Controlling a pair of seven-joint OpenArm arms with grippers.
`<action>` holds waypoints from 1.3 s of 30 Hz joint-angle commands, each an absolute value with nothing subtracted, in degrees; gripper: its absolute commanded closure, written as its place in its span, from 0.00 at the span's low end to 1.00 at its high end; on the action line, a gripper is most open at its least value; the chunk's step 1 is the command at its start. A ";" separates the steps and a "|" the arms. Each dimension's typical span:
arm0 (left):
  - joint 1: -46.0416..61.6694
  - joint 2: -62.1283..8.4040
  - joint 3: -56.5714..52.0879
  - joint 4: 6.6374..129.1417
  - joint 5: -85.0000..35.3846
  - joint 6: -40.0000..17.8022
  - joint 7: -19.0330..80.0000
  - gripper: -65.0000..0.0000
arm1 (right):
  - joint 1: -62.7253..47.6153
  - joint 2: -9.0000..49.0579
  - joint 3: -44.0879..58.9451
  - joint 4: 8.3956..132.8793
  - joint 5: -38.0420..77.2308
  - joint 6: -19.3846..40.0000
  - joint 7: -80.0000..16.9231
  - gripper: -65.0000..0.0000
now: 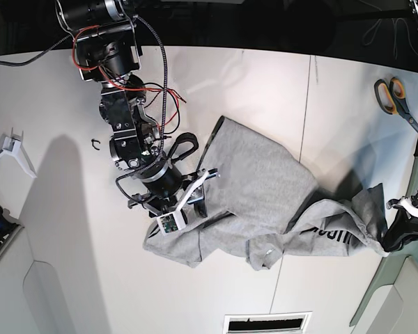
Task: Layout the t-shirt on the table in an organized manner, then fold the t-shirt properly
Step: 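Release with the right gripper and regrasp the shirt edge nearby, then lift the shirt with both grippers, stretch it, and lay it flat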
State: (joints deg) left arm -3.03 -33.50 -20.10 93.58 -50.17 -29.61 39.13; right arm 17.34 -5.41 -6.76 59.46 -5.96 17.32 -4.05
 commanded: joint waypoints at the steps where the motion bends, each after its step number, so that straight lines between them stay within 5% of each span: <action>1: -4.10 -34.74 -20.60 94.37 -51.27 -29.82 37.98 1.00 | 18.76 -5.74 -6.76 59.42 -6.46 17.23 -2.57 0.62; 15: -4.10 -32.36 -20.60 94.37 -51.68 -29.82 38.76 1.00 | 19.53 -5.93 -6.79 45.95 -10.28 21.23 4.32 0.63; 23: -4.10 -32.36 -20.60 94.37 -51.68 -29.82 39.03 1.00 | 19.53 -5.91 -6.79 45.98 -10.31 21.23 4.32 0.97; 26: -4.12 -32.38 -20.60 94.37 -51.64 -29.80 38.81 1.00 | 19.53 -5.89 -6.79 46.46 -10.33 21.26 4.93 1.00; 39: -4.93 -32.40 -23.77 94.41 -54.17 -29.74 34.76 1.00 | 12.73 -5.13 -6.76 81.41 -10.28 27.64 1.41 1.00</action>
State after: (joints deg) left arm -3.77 -31.24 -23.16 93.58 -53.06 -29.45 36.38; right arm 11.53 -4.80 -6.76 80.55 -11.11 27.68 -0.71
